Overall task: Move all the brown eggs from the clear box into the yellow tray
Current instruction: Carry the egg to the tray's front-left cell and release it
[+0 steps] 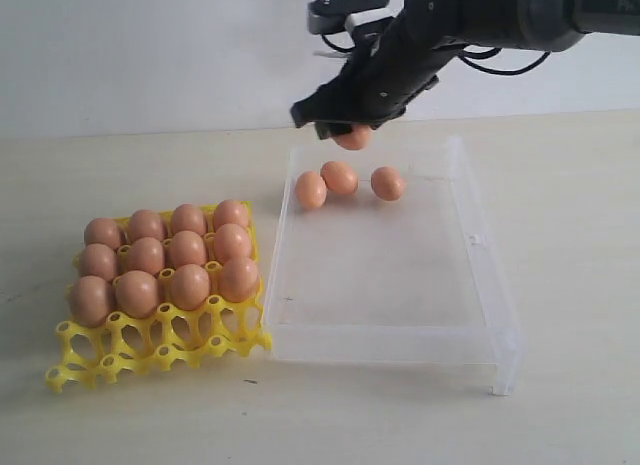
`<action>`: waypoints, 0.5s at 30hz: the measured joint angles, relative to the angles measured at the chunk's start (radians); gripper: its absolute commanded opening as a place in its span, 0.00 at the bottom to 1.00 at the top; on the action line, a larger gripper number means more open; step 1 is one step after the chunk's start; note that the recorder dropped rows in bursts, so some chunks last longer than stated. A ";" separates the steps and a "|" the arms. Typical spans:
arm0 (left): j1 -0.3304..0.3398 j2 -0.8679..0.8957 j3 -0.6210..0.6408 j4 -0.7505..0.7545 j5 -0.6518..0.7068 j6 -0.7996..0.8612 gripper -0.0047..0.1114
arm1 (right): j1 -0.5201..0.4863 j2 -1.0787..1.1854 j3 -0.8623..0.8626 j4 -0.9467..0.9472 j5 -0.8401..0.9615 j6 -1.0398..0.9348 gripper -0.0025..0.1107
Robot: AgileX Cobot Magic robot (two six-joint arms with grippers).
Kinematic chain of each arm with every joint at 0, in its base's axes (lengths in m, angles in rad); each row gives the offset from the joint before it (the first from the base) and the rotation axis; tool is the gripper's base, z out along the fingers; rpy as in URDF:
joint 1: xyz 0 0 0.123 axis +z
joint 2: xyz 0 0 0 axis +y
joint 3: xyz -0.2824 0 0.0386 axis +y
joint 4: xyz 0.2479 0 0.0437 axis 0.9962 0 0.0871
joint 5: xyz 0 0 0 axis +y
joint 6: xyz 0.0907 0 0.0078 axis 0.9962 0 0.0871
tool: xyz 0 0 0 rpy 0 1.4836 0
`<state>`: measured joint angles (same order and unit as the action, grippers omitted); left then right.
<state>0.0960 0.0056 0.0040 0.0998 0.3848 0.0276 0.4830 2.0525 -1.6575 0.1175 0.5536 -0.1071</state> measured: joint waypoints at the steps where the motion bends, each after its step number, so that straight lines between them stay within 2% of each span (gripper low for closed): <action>1: 0.000 0.000 0.000 0.000 0.000 0.000 0.04 | 0.026 -0.024 0.036 0.006 -0.040 -0.002 0.02; 9: 0.000 0.000 0.000 0.000 0.000 0.000 0.04 | 0.291 -0.130 0.267 0.023 -0.385 -0.001 0.02; 15: 0.000 0.000 0.000 0.000 0.000 0.000 0.04 | 0.410 -0.114 0.315 0.019 -0.554 0.033 0.02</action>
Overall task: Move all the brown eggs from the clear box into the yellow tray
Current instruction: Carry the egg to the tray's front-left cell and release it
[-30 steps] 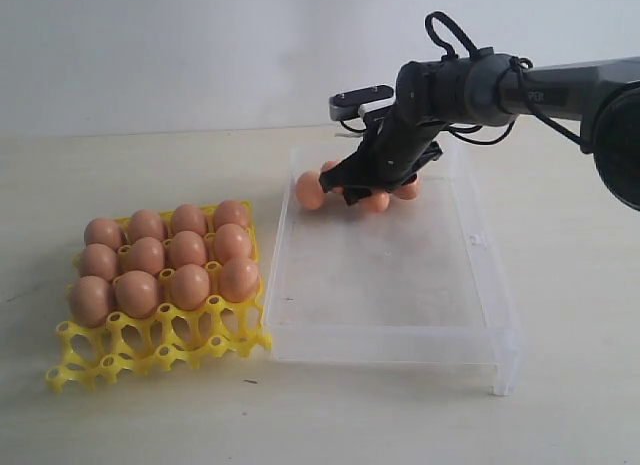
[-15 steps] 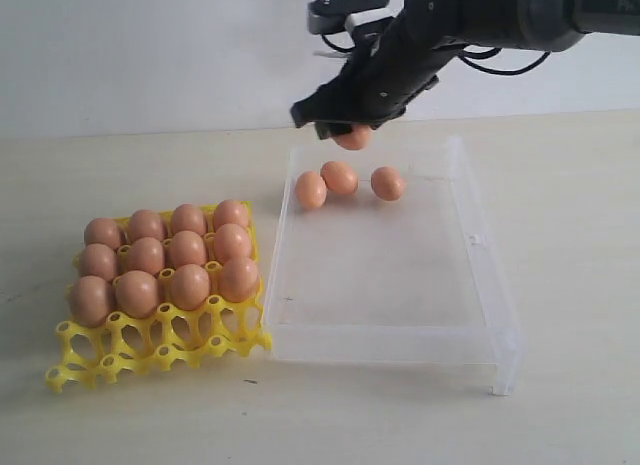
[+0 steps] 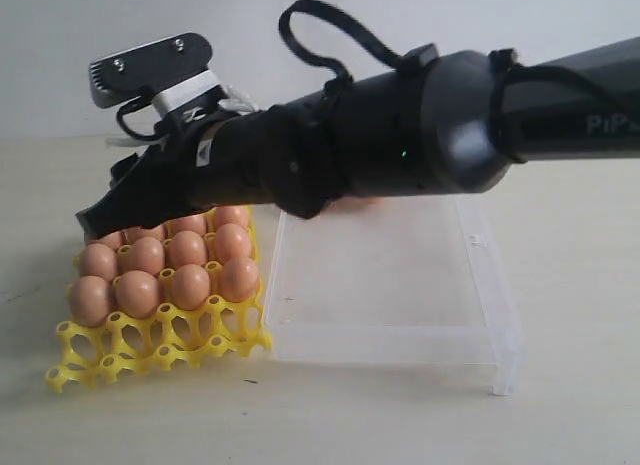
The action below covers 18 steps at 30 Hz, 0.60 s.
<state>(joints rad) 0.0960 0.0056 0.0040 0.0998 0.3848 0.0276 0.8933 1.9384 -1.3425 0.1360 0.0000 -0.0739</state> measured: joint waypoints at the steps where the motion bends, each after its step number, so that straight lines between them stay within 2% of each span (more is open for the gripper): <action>1: 0.000 0.000 0.000 0.000 0.000 0.000 0.04 | 0.014 0.010 0.004 -0.003 -0.020 0.015 0.02; 6: 0.000 0.000 0.000 0.000 0.000 0.000 0.04 | 0.058 0.068 0.009 -0.125 -0.114 0.211 0.02; 14: 0.000 0.000 0.000 0.000 0.000 0.000 0.04 | 0.067 0.175 0.011 -0.551 -0.283 0.768 0.02; 18: 0.000 0.000 0.000 0.000 0.000 0.000 0.04 | 0.067 0.216 0.011 -0.695 -0.412 0.953 0.02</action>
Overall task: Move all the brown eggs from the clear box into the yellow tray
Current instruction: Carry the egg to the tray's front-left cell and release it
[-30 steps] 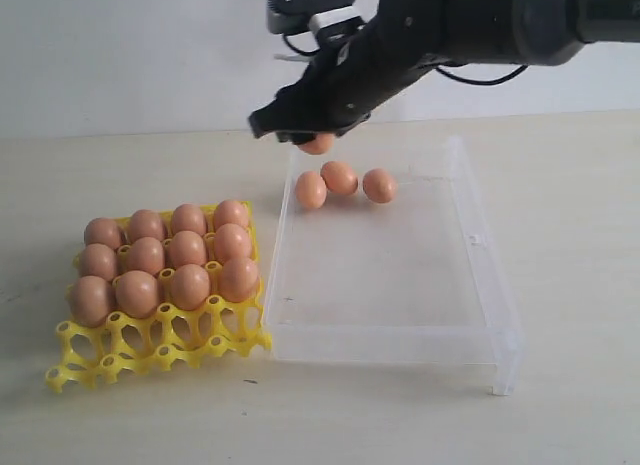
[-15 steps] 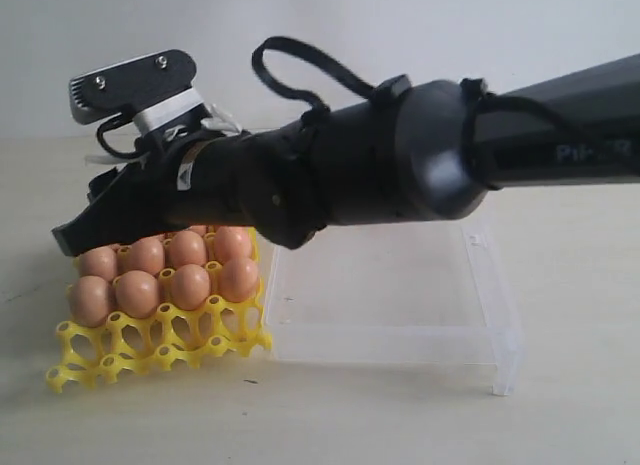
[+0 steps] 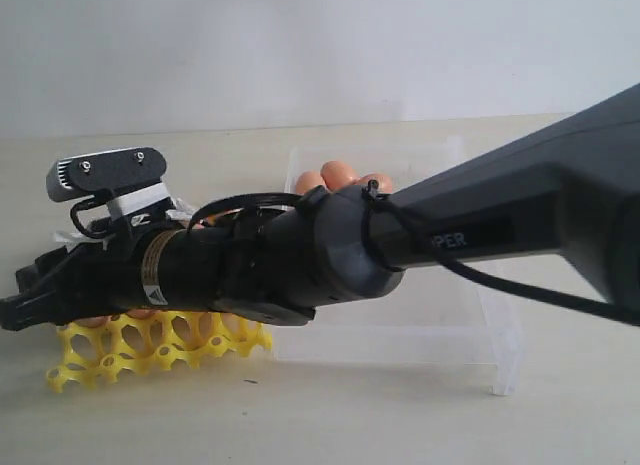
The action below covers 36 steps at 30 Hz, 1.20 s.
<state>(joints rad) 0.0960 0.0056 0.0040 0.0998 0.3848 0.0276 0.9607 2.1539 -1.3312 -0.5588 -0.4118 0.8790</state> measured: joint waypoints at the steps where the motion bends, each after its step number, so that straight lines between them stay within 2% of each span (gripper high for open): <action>1: 0.000 0.000 0.000 0.000 0.000 0.000 0.04 | 0.002 0.020 0.000 -0.040 -0.049 0.049 0.02; 6: 0.000 0.000 0.000 0.000 0.000 0.000 0.04 | 0.002 0.079 0.000 -0.068 -0.103 0.111 0.03; 8: 0.000 0.000 0.000 0.000 0.000 0.000 0.04 | 0.002 0.101 0.000 -0.068 -0.133 0.112 0.11; 12: 0.000 0.000 0.000 0.000 0.000 0.000 0.04 | -0.006 0.121 0.000 -0.049 -0.183 0.114 0.33; 21: 0.000 0.000 0.000 0.000 0.000 0.000 0.04 | -0.035 0.136 -0.041 0.011 -0.190 0.112 0.49; 25: 0.000 0.000 0.000 0.000 0.000 0.000 0.04 | -0.039 0.150 -0.087 0.003 -0.195 0.121 0.53; 36: 0.000 0.000 0.000 0.000 0.000 0.000 0.04 | -0.039 0.167 -0.100 -0.076 -0.181 0.204 0.53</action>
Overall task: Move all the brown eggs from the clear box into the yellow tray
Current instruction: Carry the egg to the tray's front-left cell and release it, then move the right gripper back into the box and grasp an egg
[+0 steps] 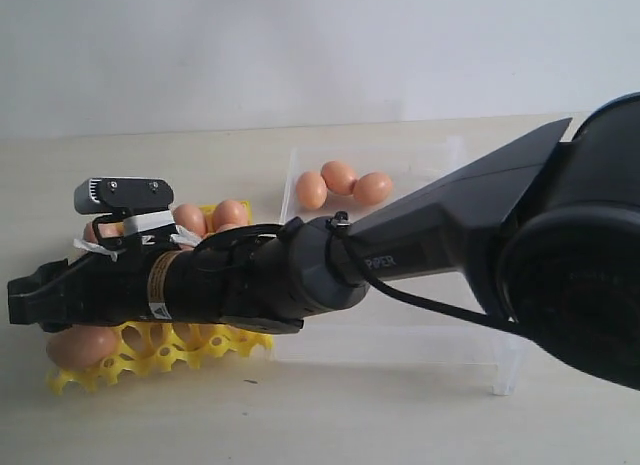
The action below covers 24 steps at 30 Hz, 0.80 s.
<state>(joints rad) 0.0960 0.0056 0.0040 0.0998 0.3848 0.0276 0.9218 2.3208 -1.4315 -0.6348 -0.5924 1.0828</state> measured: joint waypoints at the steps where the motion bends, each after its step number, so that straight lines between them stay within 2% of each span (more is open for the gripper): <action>1: 0.000 0.000 0.000 0.000 0.000 0.000 0.04 | 0.000 -0.007 0.000 -0.014 0.002 0.002 0.53; 6: 0.000 0.000 0.000 0.000 0.000 0.000 0.04 | -0.042 -0.135 0.000 -0.185 0.067 0.074 0.51; 10: 0.000 0.000 0.000 0.000 0.000 0.000 0.04 | -0.099 -0.271 -0.006 -0.479 0.220 0.207 0.51; 12: 0.000 0.000 0.000 0.000 0.000 0.000 0.04 | -0.124 -0.319 0.000 -0.544 0.310 0.239 0.51; 15: 0.000 0.000 0.000 0.000 0.000 0.000 0.04 | -0.169 -0.384 0.045 -0.405 0.465 0.116 0.51; 21: 0.000 0.000 0.000 0.000 0.000 0.000 0.04 | -0.252 -0.418 0.081 -0.007 0.786 -0.550 0.51; 24: 0.000 0.000 0.000 0.000 0.000 0.000 0.04 | -0.299 -0.396 0.077 0.104 0.888 -0.688 0.51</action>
<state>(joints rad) 0.0960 0.0056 0.0040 0.0998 0.3848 0.0276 0.6230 1.9248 -1.3541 -0.5306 0.2955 0.3945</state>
